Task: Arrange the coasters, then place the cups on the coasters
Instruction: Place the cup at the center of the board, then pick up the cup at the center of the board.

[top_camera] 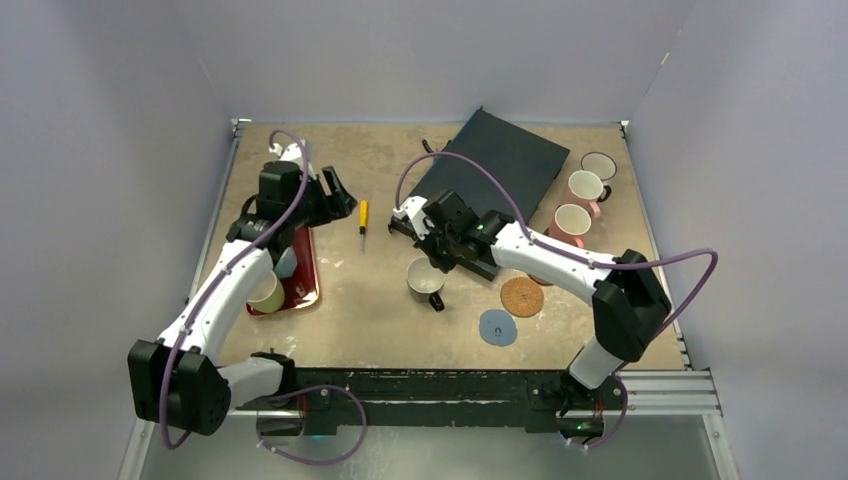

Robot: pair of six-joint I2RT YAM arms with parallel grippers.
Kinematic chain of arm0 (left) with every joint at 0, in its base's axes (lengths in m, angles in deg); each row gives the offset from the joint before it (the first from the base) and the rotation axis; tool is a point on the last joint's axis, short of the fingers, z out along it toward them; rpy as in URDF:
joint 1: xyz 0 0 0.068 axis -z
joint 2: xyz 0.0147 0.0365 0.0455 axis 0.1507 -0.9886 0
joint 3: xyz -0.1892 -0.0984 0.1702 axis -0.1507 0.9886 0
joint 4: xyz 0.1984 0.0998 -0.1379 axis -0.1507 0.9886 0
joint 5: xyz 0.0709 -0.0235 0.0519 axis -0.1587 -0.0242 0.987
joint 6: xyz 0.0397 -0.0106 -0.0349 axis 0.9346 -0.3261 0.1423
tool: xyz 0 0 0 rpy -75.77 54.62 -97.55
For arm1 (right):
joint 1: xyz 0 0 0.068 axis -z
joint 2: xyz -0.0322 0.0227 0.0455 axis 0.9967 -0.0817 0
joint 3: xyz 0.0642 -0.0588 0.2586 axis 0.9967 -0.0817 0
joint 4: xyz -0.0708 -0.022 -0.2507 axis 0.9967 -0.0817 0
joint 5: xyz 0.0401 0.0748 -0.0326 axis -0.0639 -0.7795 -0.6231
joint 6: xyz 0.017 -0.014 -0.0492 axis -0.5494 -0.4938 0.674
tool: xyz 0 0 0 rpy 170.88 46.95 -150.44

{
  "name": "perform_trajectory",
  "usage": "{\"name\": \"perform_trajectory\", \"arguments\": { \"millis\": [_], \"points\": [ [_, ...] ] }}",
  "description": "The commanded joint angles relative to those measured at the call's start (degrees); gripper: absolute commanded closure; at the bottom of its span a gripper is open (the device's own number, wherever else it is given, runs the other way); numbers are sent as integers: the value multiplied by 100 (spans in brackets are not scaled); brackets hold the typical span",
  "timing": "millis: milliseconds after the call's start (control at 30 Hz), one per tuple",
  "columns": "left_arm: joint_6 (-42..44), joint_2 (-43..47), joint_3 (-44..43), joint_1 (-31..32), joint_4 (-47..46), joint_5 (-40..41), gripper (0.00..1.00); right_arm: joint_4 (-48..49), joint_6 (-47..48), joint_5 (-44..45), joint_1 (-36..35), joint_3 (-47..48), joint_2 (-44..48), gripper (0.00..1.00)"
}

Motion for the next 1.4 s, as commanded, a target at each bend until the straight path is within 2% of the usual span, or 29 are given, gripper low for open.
{"name": "perform_trajectory", "arguments": {
  "millis": [0,267,400,633,733,867,1367],
  "points": [
    [475,-120,-109,-616,-579,-370,30,107,191,-117,-55,278,-45,96],
    [1411,-96,-289,-914,-461,588,29,163,-91,169,-75,340,334,47],
    [1440,65,29,-913,-690,980,29,160,-809,491,-100,458,679,37],
    [1357,271,515,-922,-984,1104,29,-634,-3120,1611,-208,479,1119,36],
    [1371,271,512,-918,-867,1183,29,-837,-3661,2039,-449,315,1144,35],
    [1397,368,548,-913,-779,1411,29,-930,-4091,2072,-622,204,869,37],
    [1371,460,572,-904,-723,1329,29,-1375,-4879,2367,-985,118,302,52]
  ]
}}
